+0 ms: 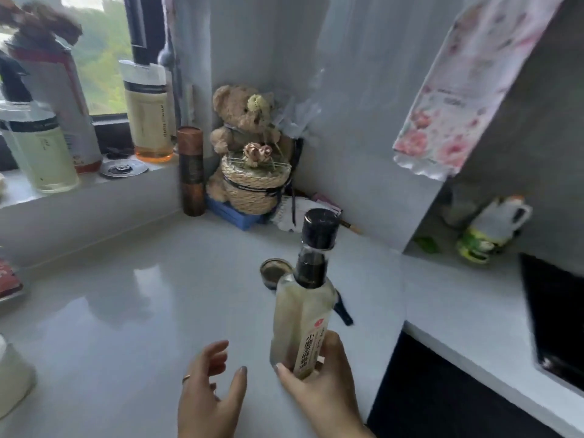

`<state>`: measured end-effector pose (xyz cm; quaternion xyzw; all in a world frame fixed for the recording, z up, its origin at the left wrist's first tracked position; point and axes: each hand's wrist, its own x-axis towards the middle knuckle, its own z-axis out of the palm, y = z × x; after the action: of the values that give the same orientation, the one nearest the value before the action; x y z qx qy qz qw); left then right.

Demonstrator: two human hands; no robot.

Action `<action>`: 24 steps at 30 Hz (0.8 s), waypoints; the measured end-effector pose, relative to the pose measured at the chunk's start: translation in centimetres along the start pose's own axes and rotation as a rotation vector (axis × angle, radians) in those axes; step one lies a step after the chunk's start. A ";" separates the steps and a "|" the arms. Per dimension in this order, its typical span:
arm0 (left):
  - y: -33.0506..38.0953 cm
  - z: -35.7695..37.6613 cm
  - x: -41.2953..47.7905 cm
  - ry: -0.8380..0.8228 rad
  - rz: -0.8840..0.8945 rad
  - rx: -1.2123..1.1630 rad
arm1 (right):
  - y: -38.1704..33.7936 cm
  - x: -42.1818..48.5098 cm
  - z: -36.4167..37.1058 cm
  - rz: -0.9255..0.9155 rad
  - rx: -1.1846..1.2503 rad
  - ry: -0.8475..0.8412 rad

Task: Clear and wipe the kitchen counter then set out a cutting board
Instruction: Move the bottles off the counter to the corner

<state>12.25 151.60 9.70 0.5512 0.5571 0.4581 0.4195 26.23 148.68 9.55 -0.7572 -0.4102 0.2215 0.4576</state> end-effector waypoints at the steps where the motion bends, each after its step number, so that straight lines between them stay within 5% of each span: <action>1: 0.4 1.3 -0.5 -0.043 -0.002 -0.013 | 0.4 0.4 -1.7 0.020 -0.001 0.043; 11: 4.0 13.9 0.2 -0.362 0.086 0.056 | 6.4 8.6 -16.0 0.098 -0.037 0.425; 19: 8.3 30.6 2.7 -0.496 0.123 0.159 | 13.4 19.6 -23.0 0.156 -0.036 0.439; 24: 9.6 35.1 4.7 -0.544 0.069 0.272 | 15.5 26.3 -24.4 0.173 0.030 0.395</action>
<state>48.37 157.67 11.16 0.7234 0.4613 0.2290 0.4599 64.96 154.08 8.81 -0.8114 -0.2428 0.1134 0.5194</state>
